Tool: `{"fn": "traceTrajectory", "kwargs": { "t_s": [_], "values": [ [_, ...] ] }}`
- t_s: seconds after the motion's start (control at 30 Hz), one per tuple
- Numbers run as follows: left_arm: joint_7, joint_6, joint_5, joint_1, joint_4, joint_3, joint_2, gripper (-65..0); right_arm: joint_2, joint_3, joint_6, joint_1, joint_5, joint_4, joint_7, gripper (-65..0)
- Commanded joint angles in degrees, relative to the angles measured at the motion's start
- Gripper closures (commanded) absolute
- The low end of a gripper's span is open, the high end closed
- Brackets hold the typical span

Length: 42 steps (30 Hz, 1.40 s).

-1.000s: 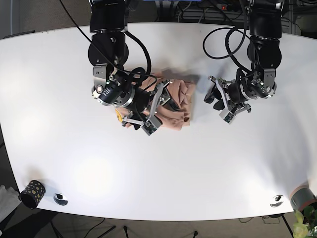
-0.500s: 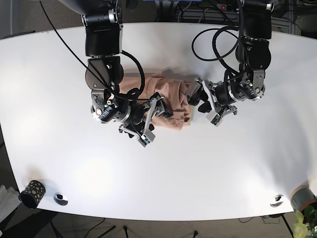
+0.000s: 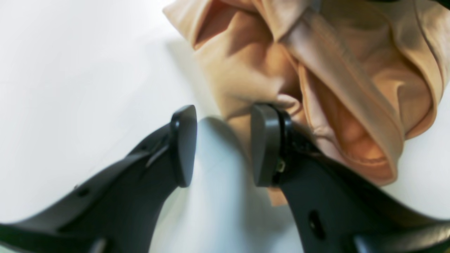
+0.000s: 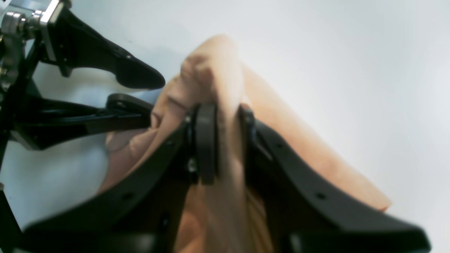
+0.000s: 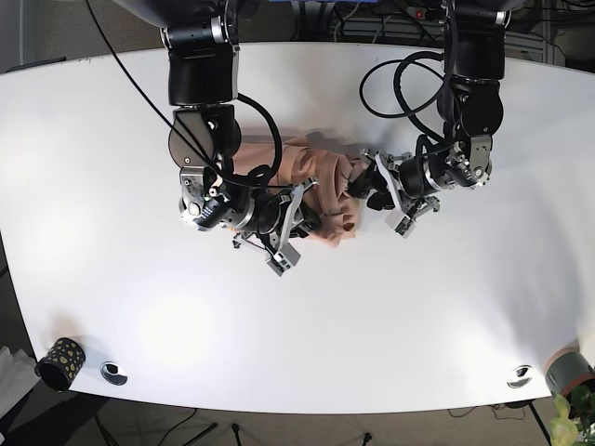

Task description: Fold the T-shirt properly

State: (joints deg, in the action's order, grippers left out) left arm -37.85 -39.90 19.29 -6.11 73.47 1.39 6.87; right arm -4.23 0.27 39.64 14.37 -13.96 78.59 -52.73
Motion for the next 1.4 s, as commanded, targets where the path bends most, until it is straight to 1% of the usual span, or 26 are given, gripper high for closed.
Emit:
{"fn": "traceTrajectory", "kwargs": {
  "t_s": [0.0,0.1,0.2,0.3,0.43,0.57,0.67,0.77,0.87,0.93,0.97,1.0,1.03,1.1,1.2,1.27,1.37],
  "values": [
    [0.1,-0.1,0.1,-0.8,0.4,-0.1,0.1,-23.7,-0.3,-0.1,0.36,1.4,-1.6,2.4,1.3,-2.5],
    [0.1,-0.1,0.1,-0.7,0.4,-0.1,0.1,-23.7,-0.5,-0.1,0.36,1.3,-1.6,4.6,1.0,0.0],
    [0.1,-0.1,0.1,-0.5,0.4,-0.1,0.1,-23.7,-1.6,-0.1,0.36,1.3,-1.6,5.4,0.9,-0.2],
    [0.1,-0.1,0.1,-0.5,0.4,1.6,0.1,-23.7,-1.9,-0.3,0.36,1.5,-1.6,5.5,0.9,0.0],
    [0.1,-0.1,0.1,-0.4,0.6,3.9,0.3,-23.7,-1.9,-4.1,0.36,1.8,-1.6,5.2,1.3,0.0],
    [0.2,-0.1,0.1,-0.4,0.8,4.2,0.3,-23.7,-2.1,-6.6,0.36,1.8,-1.6,5.2,1.3,0.0],
    [0.2,-0.1,0.4,-0.4,0.9,4.2,0.2,-23.7,-3.2,-6.7,0.36,1.6,-1.0,4.3,4.6,0.0],
    [0.2,-0.1,0.4,-0.4,1.3,3.9,0.2,-23.7,-3.3,-6.7,0.36,1.9,-1.0,0.1,8.5,0.0],
    [0.2,-0.1,0.4,0.1,4.0,3.8,0.4,-23.7,-3.2,-6.6,0.36,3.3,-0.9,-3.8,10.8,-1.0],
    [0.2,-0.1,0.4,1.1,6.8,3.8,0.5,-23.7,-3.2,-6.6,0.36,4.0,-0.9,-6.3,12.1,-4.9],
    [0.2,-0.1,0.4,1.7,8.2,3.8,0.6,-23.7,-3.2,-6.6,0.36,4.2,-0.9,-7.2,12.9,-9.4],
    [0.1,-0.1,0.4,2.2,10.0,3.8,1.5,-23.7,-3.2,-6.6,0.36,4.5,-0.9,-7.8,13.7,-15.2],
    [-0.1,-0.1,0.4,2.6,11.1,3.8,2.0,-23.7,-3.2,-6.6,0.36,4.6,-0.9,-7.8,13.9,-19.0],
    [-0.2,-0.1,0.4,3.7,14.0,3.8,3.0,-23.7,-3.1,-6.6,0.36,4.7,-1.5,-6.8,14.1,-30.6],
    [-0.3,-0.1,0.4,5.4,17.6,3.8,4.8,-23.7,-3.1,-6.5,0.36,4.3,-1.5,-2.0,11.9,-40.7],
    [-0.3,-0.1,0.4,6.4,20.0,3.8,6.1,-23.7,-2.6,-5.3,0.36,3.8,-1.5,1.6,9.3,-43.1],
    [-0.3,-0.1,0.4,7.9,24.3,3.8,8.0,-23.7,-2.2,-1.9,0.36,2.6,-1.6,8.4,4.2,-42.6]
  ]
}}
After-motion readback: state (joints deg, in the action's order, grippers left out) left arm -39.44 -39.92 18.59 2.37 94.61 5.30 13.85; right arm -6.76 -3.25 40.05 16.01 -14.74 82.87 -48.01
